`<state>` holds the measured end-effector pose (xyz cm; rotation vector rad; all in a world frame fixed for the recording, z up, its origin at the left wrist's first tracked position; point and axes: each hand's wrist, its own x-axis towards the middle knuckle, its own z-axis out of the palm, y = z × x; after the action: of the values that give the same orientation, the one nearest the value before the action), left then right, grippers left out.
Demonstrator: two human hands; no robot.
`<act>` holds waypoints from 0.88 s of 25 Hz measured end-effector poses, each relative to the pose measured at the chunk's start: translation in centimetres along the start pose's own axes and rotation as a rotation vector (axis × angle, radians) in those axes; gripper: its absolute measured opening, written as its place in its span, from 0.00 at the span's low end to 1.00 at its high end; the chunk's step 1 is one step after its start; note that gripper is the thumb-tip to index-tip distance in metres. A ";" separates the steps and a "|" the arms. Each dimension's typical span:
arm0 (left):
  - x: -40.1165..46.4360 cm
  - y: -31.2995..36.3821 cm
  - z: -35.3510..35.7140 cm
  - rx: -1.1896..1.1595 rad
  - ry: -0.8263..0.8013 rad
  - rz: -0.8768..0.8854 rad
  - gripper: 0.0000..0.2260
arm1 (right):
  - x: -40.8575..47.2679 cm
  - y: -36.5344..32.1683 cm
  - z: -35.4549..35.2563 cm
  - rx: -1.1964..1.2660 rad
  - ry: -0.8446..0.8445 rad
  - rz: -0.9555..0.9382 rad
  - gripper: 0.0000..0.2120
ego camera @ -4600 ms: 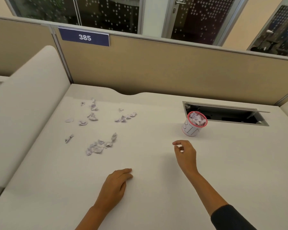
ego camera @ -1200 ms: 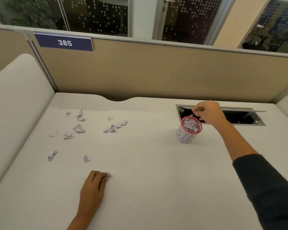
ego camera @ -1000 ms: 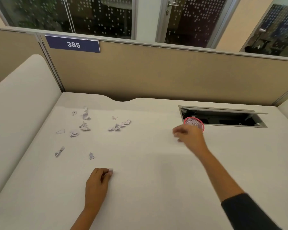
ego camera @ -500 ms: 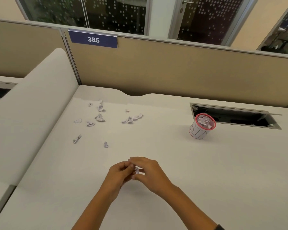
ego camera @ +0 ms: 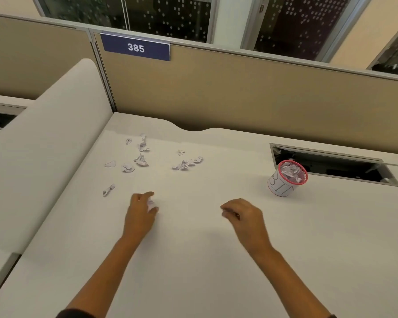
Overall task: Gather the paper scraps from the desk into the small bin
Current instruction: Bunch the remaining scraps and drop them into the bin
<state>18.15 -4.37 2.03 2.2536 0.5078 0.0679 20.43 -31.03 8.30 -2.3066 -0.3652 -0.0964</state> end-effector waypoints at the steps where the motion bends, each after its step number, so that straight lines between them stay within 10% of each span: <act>1: 1.1 -0.7 -0.1 0.062 0.022 0.013 0.19 | 0.8 0.7 -1.0 -0.008 0.045 0.021 0.06; 7: 3.7 -1.9 0.5 0.174 0.033 0.149 0.03 | 5.6 5.6 -8.6 -0.211 0.263 0.100 0.06; 18: -1.4 -2.4 1.7 0.055 0.074 0.212 0.05 | 12.3 11.2 -13.5 -0.315 0.140 0.493 0.10; 22: -2.8 -1.6 1.8 -0.029 0.010 0.158 0.08 | 11.3 10.5 -13.6 -0.223 0.393 0.430 0.10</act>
<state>15.41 -5.78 -0.08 2.2625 0.3315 0.1658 34.91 -45.04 12.42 -2.4589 0.3567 -0.3819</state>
